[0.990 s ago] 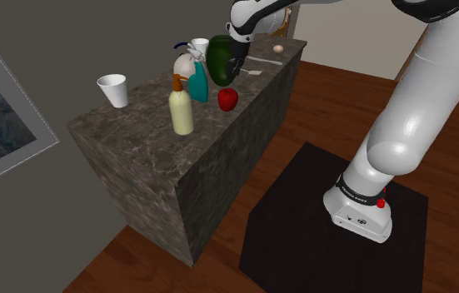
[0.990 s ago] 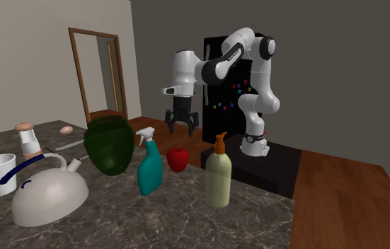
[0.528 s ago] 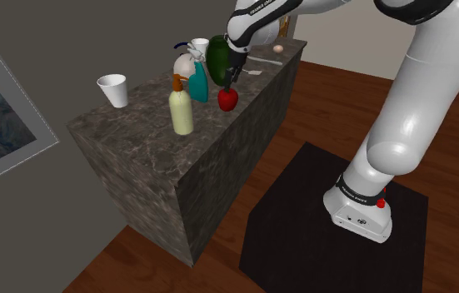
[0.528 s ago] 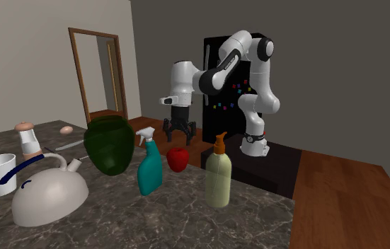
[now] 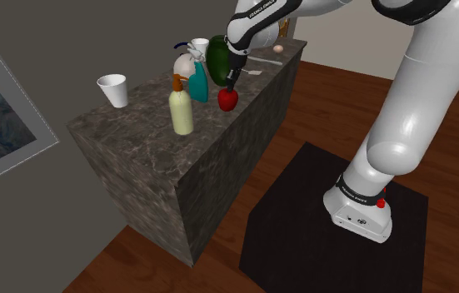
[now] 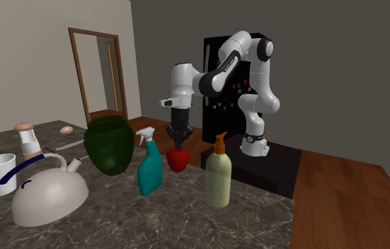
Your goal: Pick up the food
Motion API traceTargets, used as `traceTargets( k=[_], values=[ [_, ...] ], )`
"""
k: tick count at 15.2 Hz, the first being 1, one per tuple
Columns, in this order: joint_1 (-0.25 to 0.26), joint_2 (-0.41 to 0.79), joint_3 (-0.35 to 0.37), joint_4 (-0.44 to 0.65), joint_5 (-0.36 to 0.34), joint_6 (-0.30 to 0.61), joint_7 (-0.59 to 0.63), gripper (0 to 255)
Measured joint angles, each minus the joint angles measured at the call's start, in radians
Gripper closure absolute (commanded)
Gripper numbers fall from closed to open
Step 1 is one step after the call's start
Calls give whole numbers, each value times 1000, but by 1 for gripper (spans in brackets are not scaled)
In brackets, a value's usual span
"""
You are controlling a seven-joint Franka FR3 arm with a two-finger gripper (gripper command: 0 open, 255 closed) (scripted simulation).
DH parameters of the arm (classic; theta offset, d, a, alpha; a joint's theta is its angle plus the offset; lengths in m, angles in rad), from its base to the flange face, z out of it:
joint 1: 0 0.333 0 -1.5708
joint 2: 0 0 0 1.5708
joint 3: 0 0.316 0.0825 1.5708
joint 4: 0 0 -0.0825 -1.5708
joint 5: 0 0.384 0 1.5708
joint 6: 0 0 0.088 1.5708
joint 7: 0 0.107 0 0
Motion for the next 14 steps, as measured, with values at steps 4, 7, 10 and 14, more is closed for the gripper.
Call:
traceTargets(
  k=[4, 7, 10, 14],
  values=[
    [0, 0, 0, 0, 0, 1, 0, 255],
    [1, -13, -1, 12, -6, -25, 6, 255],
    [2, -30, -2, 28, -15, -57, 15, 255],
    [1, -48, -4, 63, -24, -109, 23, 255]
  ],
)
